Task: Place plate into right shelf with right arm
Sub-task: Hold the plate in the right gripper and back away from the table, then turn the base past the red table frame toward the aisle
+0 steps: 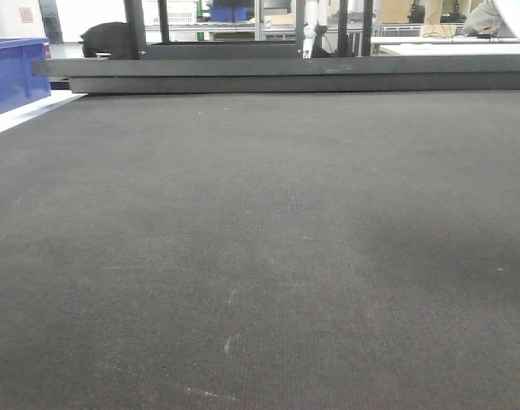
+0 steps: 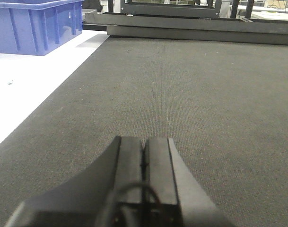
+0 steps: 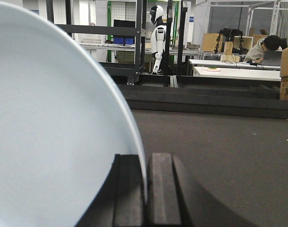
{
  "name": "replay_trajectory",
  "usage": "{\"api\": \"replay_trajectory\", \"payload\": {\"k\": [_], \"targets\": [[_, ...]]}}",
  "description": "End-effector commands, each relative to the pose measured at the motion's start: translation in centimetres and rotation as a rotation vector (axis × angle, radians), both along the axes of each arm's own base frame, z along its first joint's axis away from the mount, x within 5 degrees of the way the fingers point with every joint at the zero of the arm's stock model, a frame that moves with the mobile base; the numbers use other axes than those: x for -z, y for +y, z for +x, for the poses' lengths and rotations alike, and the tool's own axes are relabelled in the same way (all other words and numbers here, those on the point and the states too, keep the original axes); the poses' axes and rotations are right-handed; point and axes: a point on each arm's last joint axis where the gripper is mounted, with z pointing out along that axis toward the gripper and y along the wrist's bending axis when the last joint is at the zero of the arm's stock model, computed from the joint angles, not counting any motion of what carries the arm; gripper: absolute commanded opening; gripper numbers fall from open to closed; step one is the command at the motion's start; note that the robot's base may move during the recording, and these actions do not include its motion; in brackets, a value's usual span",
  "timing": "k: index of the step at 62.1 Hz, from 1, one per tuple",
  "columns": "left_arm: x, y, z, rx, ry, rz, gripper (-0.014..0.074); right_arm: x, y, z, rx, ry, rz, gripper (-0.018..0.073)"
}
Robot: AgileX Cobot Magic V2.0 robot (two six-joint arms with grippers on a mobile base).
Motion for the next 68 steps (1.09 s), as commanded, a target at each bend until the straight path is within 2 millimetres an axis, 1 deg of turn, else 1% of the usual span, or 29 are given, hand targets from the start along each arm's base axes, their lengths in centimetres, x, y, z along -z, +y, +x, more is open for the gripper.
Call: {"api": "replay_trajectory", "payload": {"k": [1, 68], "targets": [[-0.52, 0.1, -0.08, -0.009, -0.089, -0.018, -0.0128, -1.74, -0.1, -0.3, 0.014, -0.111, 0.001, 0.0057], [-0.52, 0.1, -0.08, -0.009, -0.089, -0.018, -0.0128, -1.74, -0.1, -0.3, 0.014, -0.111, 0.001, 0.0057]]}}
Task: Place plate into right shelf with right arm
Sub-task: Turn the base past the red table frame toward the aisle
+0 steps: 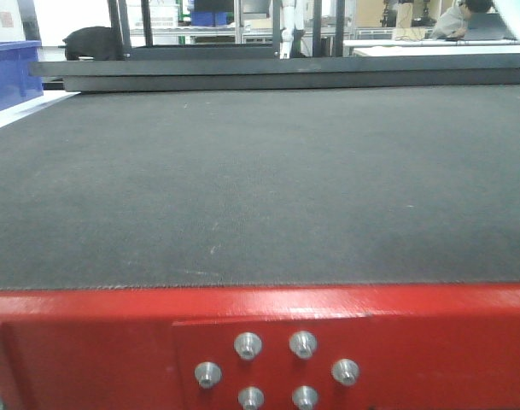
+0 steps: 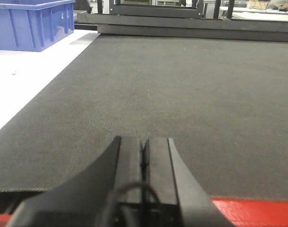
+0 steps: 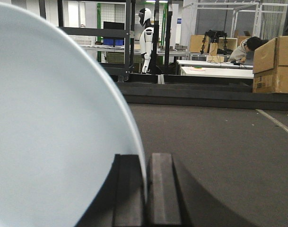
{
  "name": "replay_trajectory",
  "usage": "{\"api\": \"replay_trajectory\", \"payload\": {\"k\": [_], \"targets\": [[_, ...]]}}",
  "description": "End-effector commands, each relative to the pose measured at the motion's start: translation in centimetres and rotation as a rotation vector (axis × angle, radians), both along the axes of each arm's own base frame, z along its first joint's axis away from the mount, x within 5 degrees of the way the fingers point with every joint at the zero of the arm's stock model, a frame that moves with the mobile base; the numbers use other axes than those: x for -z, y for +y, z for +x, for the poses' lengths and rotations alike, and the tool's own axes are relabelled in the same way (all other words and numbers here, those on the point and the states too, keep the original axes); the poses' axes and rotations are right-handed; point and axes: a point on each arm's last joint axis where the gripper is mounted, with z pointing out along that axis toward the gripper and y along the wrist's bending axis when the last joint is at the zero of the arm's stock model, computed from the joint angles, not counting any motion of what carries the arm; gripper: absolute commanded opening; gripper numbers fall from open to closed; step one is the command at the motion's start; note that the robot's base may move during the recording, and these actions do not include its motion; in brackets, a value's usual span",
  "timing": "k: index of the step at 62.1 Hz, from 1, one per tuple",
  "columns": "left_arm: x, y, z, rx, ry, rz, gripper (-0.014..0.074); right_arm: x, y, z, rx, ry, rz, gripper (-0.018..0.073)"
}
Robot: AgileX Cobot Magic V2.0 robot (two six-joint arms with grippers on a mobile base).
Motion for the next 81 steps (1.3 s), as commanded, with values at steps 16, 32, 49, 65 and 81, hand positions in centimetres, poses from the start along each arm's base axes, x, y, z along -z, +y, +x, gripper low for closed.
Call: {"api": "replay_trajectory", "payload": {"k": [16, 32, 49, 65, 81], "targets": [[-0.52, 0.1, -0.08, -0.009, -0.089, -0.018, -0.0128, -1.74, -0.1, -0.3, 0.014, -0.111, 0.001, 0.0057], [-0.52, 0.1, -0.08, -0.009, -0.089, -0.018, -0.0128, -1.74, -0.1, -0.3, 0.014, -0.111, 0.001, 0.0057], [-0.52, 0.1, -0.08, -0.009, -0.089, -0.018, -0.0128, -1.74, -0.1, -0.3, 0.014, -0.111, 0.001, 0.0057], [-0.52, 0.1, -0.08, -0.009, -0.089, -0.018, -0.0128, -1.74, -0.1, -0.3, 0.014, -0.111, 0.001, 0.0057], [-0.52, 0.1, -0.08, -0.009, -0.089, -0.018, -0.0128, -1.74, -0.1, -0.3, 0.014, -0.111, 0.001, 0.0057]]}}
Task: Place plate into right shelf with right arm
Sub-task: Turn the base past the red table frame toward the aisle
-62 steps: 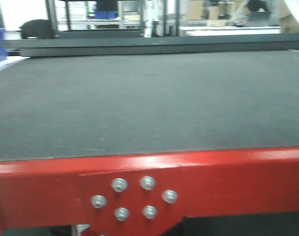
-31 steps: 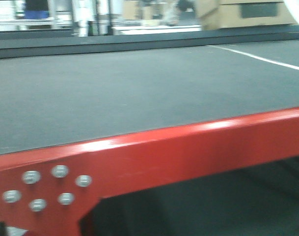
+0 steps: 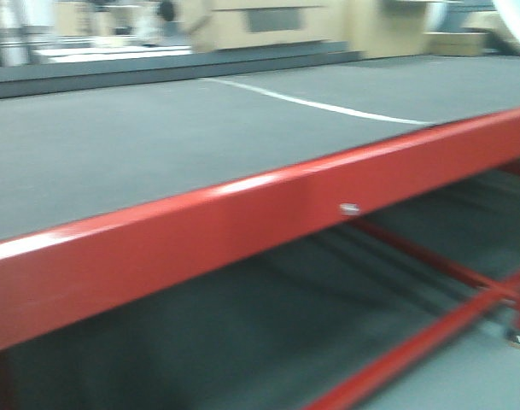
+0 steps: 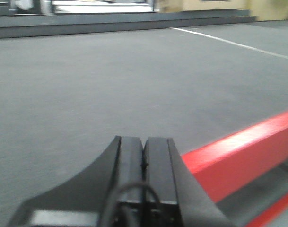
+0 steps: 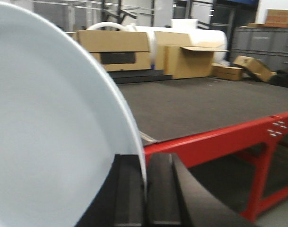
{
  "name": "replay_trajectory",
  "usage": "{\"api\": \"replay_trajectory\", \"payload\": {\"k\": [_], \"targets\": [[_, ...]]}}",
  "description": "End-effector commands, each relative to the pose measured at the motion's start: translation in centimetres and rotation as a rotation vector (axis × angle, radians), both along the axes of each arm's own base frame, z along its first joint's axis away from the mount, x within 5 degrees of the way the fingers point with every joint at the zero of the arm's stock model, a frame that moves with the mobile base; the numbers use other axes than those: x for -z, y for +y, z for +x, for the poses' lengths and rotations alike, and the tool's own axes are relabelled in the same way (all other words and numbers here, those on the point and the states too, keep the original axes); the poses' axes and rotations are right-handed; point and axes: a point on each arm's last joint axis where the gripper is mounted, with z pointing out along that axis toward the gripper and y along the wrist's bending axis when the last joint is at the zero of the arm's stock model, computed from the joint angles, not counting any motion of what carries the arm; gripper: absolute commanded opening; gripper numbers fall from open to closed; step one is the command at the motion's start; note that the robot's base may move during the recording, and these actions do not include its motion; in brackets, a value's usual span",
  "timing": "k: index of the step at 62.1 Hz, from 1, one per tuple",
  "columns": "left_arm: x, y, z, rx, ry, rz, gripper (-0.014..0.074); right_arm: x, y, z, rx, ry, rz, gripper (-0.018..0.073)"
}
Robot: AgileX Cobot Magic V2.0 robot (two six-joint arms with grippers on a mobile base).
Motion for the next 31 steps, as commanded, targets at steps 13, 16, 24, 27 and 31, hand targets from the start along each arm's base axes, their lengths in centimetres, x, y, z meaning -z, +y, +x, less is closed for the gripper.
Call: {"api": "replay_trajectory", "payload": {"k": [13, 16, 24, 27, 31], "targets": [[-0.52, 0.1, -0.08, -0.009, -0.089, -0.018, -0.0128, -1.74, -0.1, -0.27, 0.014, -0.11, 0.001, 0.0057], [-0.52, 0.1, -0.08, -0.009, -0.089, -0.018, -0.0128, -1.74, -0.1, -0.27, 0.014, -0.11, 0.001, 0.0057], [-0.52, 0.1, -0.08, -0.009, -0.089, -0.018, -0.0128, -1.74, -0.1, -0.27, 0.014, -0.11, 0.001, 0.0057], [-0.52, 0.1, -0.08, -0.009, -0.089, -0.018, -0.0128, -1.74, -0.1, -0.27, 0.014, -0.11, 0.001, 0.0057], [-0.52, 0.1, -0.08, -0.009, -0.089, -0.018, -0.0128, -1.74, -0.1, -0.27, 0.014, -0.11, 0.001, 0.0057]]}}
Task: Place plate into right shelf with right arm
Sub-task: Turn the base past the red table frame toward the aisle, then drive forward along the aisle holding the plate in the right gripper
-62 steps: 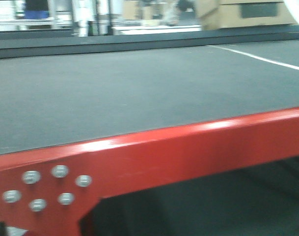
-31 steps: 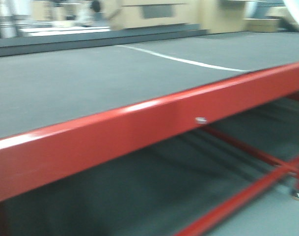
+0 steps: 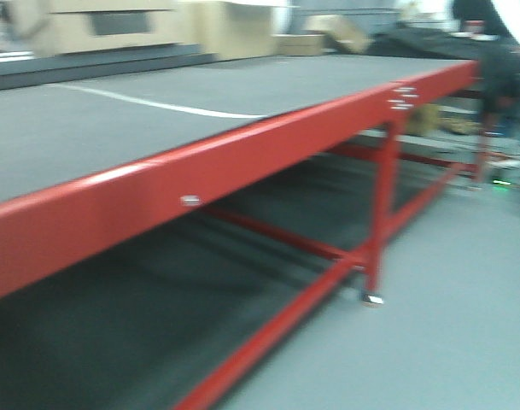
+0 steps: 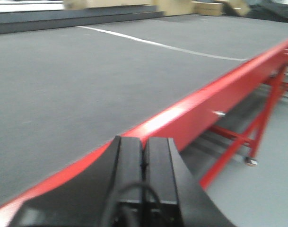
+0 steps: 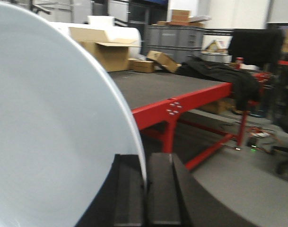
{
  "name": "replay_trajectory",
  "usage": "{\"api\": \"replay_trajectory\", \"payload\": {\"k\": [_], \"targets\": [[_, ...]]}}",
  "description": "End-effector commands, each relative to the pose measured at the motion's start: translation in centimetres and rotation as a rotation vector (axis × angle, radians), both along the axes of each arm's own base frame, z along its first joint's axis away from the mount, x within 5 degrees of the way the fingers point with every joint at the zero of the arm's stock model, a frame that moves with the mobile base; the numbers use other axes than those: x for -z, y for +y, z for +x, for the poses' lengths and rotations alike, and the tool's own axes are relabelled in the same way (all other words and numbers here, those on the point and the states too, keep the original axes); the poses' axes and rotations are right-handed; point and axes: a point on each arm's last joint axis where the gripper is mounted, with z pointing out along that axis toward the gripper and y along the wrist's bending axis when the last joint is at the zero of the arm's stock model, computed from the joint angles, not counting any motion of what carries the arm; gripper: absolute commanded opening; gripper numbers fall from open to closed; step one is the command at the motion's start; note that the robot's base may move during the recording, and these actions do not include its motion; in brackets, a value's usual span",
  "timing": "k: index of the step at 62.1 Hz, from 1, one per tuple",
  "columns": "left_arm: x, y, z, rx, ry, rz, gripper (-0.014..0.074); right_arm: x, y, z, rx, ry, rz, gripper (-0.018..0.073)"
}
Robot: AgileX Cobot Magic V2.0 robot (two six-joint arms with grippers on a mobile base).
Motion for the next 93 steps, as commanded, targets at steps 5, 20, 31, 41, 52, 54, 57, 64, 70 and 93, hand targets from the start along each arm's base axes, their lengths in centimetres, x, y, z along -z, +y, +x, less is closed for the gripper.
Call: {"api": "replay_trajectory", "payload": {"k": [5, 20, 31, 41, 52, 54, 57, 64, 70, 93], "targets": [[-0.52, 0.1, -0.08, -0.009, -0.089, -0.018, -0.0128, -1.74, -0.1, -0.27, 0.014, -0.11, 0.001, 0.0057], [-0.52, 0.1, -0.08, -0.009, -0.089, -0.018, -0.0128, -1.74, -0.1, -0.27, 0.014, -0.11, 0.001, 0.0057], [-0.52, 0.1, -0.08, -0.009, -0.089, -0.018, -0.0128, -1.74, -0.1, -0.27, 0.014, -0.11, 0.001, 0.0057], [-0.52, 0.1, -0.08, -0.009, -0.089, -0.018, -0.0128, -1.74, -0.1, -0.27, 0.014, -0.11, 0.001, 0.0057], [-0.52, 0.1, -0.08, -0.009, -0.089, -0.018, -0.0128, -1.74, -0.1, -0.27, 0.014, -0.11, 0.001, 0.0057], [-0.52, 0.1, -0.08, -0.009, -0.089, -0.018, -0.0128, -1.74, -0.1, -0.27, 0.014, -0.11, 0.001, 0.0057], [-0.52, 0.1, -0.08, -0.009, -0.089, -0.018, -0.0128, -1.74, -0.1, -0.27, 0.014, -0.11, 0.001, 0.0057], [-0.52, 0.1, -0.08, -0.009, -0.089, -0.018, -0.0128, -1.74, -0.1, -0.27, 0.014, -0.11, 0.001, 0.0057], [-0.52, 0.1, -0.08, -0.009, -0.089, -0.018, -0.0128, -1.74, -0.1, -0.27, 0.014, -0.11, 0.001, 0.0057], [-0.52, 0.1, -0.08, -0.009, -0.089, -0.018, -0.0128, -1.74, -0.1, -0.27, 0.014, -0.11, 0.001, 0.0057]]}}
